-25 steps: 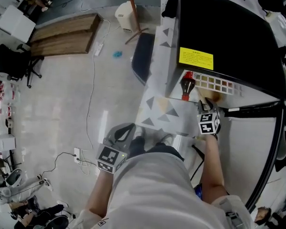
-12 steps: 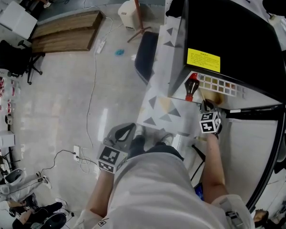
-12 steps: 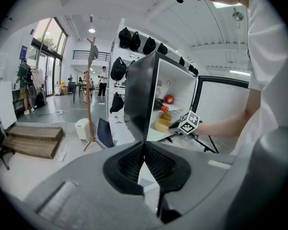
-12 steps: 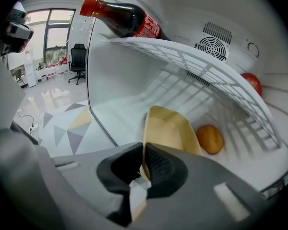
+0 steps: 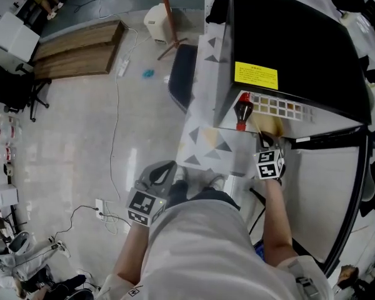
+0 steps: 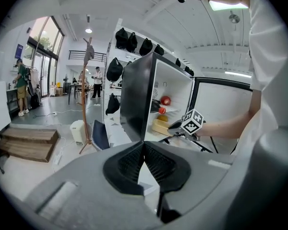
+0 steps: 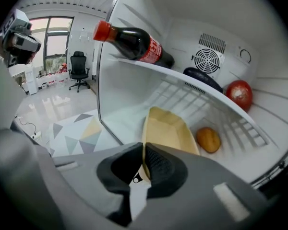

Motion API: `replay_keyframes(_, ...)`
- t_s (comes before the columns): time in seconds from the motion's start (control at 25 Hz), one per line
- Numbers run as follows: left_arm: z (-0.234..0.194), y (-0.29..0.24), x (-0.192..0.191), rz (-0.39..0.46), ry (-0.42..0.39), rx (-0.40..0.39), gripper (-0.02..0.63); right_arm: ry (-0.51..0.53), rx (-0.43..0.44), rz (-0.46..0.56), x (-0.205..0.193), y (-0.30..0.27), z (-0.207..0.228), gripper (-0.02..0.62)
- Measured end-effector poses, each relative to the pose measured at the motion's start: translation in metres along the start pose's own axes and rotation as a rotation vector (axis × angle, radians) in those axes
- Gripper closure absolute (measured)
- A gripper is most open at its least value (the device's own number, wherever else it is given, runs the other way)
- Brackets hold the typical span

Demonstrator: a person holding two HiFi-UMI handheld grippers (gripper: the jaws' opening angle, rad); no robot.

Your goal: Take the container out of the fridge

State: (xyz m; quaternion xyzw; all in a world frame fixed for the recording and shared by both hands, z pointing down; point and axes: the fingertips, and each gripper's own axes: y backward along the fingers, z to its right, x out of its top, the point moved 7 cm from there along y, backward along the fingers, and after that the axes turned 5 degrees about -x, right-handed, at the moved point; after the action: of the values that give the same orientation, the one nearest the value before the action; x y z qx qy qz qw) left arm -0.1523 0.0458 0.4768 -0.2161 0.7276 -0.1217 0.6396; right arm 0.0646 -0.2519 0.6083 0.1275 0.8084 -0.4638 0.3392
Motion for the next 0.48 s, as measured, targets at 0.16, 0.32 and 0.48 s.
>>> replay_keyframes(0.16,-0.001,-0.008,0.005,0.014,-0.01,-0.035,0.597,-0.027,0.003,0.034,0.004,0.017,-0.004,0.574)
replay_keyframes(0.32,0.0,-0.018,0.01,0.019,-0.028,-0.085,0.597,-0.061,-0.005,0.046,0.005,0.035,-0.007,0.574)
replay_keyframes(0.48,0.001,-0.029,0.016,0.027,-0.042,-0.146,0.597,-0.101,-0.028,0.061,0.005,0.058,-0.008,0.574)
